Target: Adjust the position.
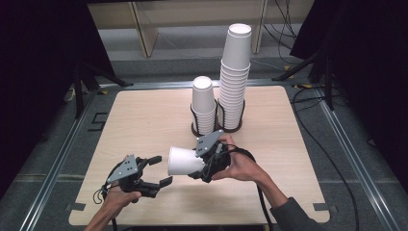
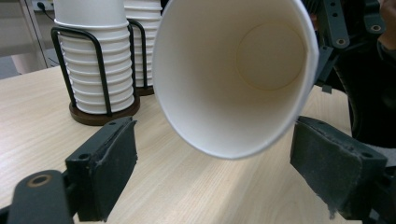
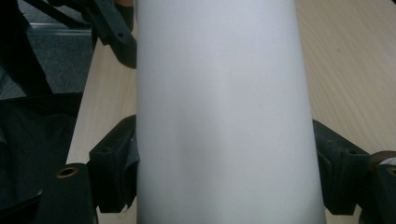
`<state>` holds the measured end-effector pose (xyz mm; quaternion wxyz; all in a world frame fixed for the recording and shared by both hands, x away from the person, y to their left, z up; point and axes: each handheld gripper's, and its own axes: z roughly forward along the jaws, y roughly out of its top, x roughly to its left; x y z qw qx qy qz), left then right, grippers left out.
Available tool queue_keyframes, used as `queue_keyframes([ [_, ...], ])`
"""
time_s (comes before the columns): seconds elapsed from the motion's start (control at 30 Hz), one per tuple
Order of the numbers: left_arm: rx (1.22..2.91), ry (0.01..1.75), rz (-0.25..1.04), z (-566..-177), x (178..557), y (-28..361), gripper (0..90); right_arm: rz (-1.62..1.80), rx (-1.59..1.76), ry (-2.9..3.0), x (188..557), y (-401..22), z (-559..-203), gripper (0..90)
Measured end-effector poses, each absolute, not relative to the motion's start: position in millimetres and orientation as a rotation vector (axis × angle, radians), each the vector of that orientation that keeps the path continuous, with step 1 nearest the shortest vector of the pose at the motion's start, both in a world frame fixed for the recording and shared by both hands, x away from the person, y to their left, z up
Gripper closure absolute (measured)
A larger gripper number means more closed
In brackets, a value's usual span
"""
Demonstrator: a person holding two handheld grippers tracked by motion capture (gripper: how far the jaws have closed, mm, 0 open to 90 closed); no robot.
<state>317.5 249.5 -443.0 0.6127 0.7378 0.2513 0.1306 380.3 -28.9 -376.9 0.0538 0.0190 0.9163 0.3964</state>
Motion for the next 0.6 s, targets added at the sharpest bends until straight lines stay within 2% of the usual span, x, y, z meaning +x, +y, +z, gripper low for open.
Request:
queue_keyframes([
  [0.43, 1.714, 0.576, 0.322, -440.8, 312.8, 240.8, 14.3, 1.338, -0.002, 2.770, 377.6, -27.8, -373.7, 23.2],
  [0.6, 1.679, 0.543, 0.288, -438.6, 310.8, 239.7, 14.0, 1.378, -0.041, 2.773, 377.2, -26.2, -375.2, 23.2],
])
